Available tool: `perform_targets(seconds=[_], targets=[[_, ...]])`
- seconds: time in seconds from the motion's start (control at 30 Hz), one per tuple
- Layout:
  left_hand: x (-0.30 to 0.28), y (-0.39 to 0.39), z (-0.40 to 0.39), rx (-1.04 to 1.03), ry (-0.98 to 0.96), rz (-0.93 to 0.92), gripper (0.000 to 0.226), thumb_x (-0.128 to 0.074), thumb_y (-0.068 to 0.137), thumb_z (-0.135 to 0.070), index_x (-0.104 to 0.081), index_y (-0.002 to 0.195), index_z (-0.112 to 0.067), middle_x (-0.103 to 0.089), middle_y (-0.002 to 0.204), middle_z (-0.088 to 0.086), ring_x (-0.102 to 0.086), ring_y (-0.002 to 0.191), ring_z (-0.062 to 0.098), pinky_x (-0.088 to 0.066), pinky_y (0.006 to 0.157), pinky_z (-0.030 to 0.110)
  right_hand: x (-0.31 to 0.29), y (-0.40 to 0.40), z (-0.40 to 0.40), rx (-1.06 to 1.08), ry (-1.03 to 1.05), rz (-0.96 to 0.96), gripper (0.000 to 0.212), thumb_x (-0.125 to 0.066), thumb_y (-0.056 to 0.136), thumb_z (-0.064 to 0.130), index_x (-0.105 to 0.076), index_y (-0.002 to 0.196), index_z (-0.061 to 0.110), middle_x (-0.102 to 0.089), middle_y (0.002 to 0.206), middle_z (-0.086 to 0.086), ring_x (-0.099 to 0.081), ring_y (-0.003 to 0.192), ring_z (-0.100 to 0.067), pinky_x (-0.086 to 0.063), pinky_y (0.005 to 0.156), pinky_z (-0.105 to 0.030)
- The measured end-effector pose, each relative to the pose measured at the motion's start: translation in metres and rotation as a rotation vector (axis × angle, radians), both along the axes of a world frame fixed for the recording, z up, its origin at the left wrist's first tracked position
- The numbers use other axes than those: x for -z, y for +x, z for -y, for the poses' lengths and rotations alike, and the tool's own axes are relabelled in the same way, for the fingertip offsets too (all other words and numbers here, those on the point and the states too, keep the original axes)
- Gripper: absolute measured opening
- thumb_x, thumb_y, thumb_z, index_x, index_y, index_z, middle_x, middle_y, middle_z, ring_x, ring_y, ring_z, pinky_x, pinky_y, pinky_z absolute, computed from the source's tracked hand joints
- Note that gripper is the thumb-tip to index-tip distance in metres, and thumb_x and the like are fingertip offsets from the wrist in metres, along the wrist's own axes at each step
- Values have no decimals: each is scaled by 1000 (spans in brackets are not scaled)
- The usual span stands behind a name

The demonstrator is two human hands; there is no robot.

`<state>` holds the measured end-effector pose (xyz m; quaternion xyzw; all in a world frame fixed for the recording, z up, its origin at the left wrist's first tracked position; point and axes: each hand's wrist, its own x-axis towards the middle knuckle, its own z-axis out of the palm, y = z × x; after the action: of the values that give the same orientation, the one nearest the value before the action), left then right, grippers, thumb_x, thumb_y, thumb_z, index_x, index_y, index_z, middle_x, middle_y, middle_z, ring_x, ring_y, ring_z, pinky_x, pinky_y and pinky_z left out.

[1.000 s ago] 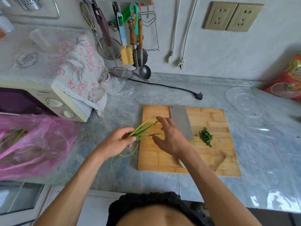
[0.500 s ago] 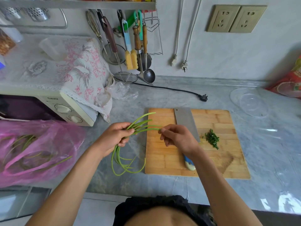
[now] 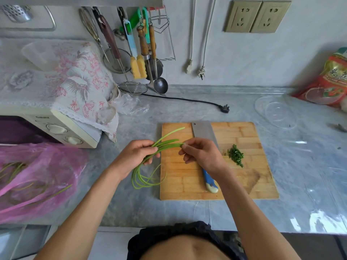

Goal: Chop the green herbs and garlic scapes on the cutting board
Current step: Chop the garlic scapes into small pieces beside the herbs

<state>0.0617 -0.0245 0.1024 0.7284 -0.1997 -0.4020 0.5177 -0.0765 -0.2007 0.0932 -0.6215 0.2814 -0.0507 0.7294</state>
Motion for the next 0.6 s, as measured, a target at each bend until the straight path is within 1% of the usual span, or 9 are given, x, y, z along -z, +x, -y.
perform_targets(seconds=[0.17, 0.2, 0.27, 0.33, 0.4, 0.47, 0.5, 0.53, 0.6], targets=[[0, -2, 9, 32, 39, 85, 17, -56, 96, -6, -66, 87, 4, -68, 74, 3, -48, 56, 12, -37, 54, 25, -4, 4, -5, -25, -28, 17, 13, -64, 92, 3, -63, 101, -5, -71, 77, -12, -63, 56, -16, -58, 58, -28], [1, -2, 9, 39, 39, 108, 18, -58, 96, -9, -67, 86, 3, -67, 74, 7, -48, 56, 13, -37, 55, 27, -5, 4, -5, -20, -23, 27, 15, -64, 92, 4, -63, 103, -6, -71, 78, -13, -63, 57, -17, -58, 59, -29], [4, -1, 7, 58, 35, 155, 20, -62, 90, -22, -69, 81, -6, -64, 78, 24, -48, 57, 16, -37, 58, 30, -6, 2, -4, -16, -28, 40, 18, -63, 94, 10, -64, 104, -6, -71, 80, -15, -64, 60, -18, -58, 61, -30], [6, -1, 6, 77, 38, 192, 23, -60, 84, -31, -71, 78, -11, -64, 82, 29, -50, 58, 16, -38, 60, 31, -5, 1, -4, 2, -47, 38, 20, -60, 97, 14, -67, 102, -4, -72, 82, -15, -64, 62, -18, -59, 62, -30], [6, -4, 7, 95, 37, 201, 25, -61, 86, -29, -71, 80, -7, -66, 74, 19, -51, 57, 13, -40, 59, 30, -3, 0, -4, 39, -61, 24, 19, -58, 98, 13, -68, 99, -3, -73, 80, -15, -65, 60, -17, -59, 61, -29], [6, -6, 9, 109, 44, 210, 21, -62, 94, -17, -70, 82, -2, -63, 60, 0, -50, 56, 9, -39, 58, 27, 0, 0, -4, 61, -64, 1, 17, -57, 98, 10, -68, 98, -4, -73, 77, -13, -65, 59, -16, -59, 61, -29], [6, -7, 10, 111, 54, 216, 20, -59, 96, -12, -70, 84, 0, -62, 58, -7, -49, 56, 6, -39, 58, 25, 1, 0, -5, 63, -64, -9, 17, -57, 98, 9, -67, 98, -4, -72, 76, -13, -65, 58, -15, -59, 61, -30], [6, -7, 10, 110, 56, 218, 20, -57, 97, -10, -70, 85, 0, -63, 59, -11, -49, 56, 5, -39, 58, 24, 2, 0, -5, 63, -69, -18, 16, -56, 98, 8, -67, 98, -4, -72, 75, -13, -65, 58, -15, -60, 61, -30], [6, -8, 10, 116, 35, 203, 20, -57, 98, -13, -72, 87, -5, -66, 66, -10, -51, 60, 8, -40, 61, 28, 2, 0, -7, 51, -92, -30, 17, -56, 98, 8, -66, 100, -7, -72, 76, -14, -65, 57, -15, -60, 60, -29]])
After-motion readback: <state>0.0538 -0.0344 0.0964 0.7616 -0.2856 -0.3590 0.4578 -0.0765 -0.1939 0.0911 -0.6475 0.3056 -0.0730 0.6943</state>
